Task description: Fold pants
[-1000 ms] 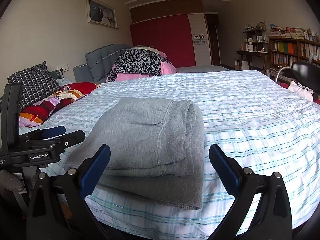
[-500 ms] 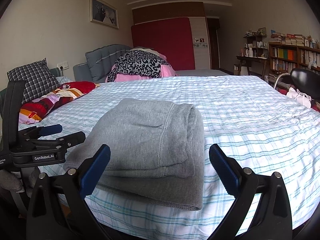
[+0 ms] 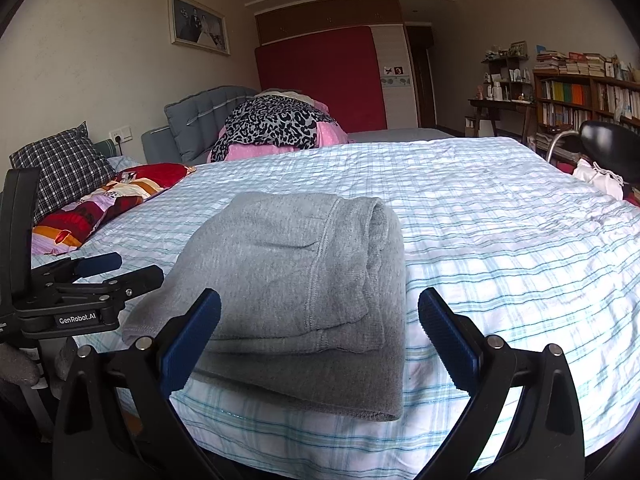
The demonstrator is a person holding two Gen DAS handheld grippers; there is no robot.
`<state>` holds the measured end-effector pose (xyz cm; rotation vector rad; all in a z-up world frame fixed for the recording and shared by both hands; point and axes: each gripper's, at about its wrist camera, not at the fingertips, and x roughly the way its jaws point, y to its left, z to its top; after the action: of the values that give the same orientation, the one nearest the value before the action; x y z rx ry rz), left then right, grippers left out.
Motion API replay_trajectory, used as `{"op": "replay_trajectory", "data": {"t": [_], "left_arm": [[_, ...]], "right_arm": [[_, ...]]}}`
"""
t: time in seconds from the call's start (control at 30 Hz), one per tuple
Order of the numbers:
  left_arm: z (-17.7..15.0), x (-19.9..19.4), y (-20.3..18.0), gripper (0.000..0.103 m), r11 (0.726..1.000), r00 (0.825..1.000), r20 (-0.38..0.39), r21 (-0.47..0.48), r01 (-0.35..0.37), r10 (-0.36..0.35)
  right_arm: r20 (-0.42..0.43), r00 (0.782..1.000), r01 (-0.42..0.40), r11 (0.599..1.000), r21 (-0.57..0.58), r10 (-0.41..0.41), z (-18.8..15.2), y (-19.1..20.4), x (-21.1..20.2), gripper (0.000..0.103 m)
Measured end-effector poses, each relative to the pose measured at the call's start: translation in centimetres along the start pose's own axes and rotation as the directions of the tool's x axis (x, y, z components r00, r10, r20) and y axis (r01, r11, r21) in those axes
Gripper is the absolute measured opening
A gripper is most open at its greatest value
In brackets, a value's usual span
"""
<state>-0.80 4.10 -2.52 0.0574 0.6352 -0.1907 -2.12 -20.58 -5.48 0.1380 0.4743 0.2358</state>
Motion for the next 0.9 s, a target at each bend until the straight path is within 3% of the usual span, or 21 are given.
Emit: {"op": "replay_trajectory", "data": {"t": [0.23,0.43,0.8,0.87,0.9], "left_arm": [[1.7,2.2,2.0,0.094,0.997,0.997,-0.056,-0.067,0.048,-0.052],[2.8,5.6,3.9,0.094,0.981,0.98,-0.146,-0.159,0.115,-0.139],[3.1,10.9,6.5,0.098,0.901,0.898,-0.257,-0.347,0.259,-0.357],[2.8,11.3,7.0,0.098,0.885,0.883,-0.265,-0.373,0.278,-0.389],[2.7,11.4,7.1,0.098,0.877,0.877,-0.263,-0.385,0.288,-0.403]], "right_arm": [[-0.059,0.998,0.011,0.995,0.095,-0.005,1.3,-2.9,3.2,0.1],[-0.117,0.993,0.015,0.994,0.108,-0.002,2.5,-4.3,6.7,0.1],[-0.26,0.947,-0.121,0.961,0.247,0.186,3.2,-7.1,11.7,0.099],[-0.271,0.937,-0.15,0.954,0.258,0.221,3.3,-7.3,12.1,0.095],[-0.278,0.93,-0.169,0.95,0.261,0.242,3.4,-7.3,12.3,0.087]]}}
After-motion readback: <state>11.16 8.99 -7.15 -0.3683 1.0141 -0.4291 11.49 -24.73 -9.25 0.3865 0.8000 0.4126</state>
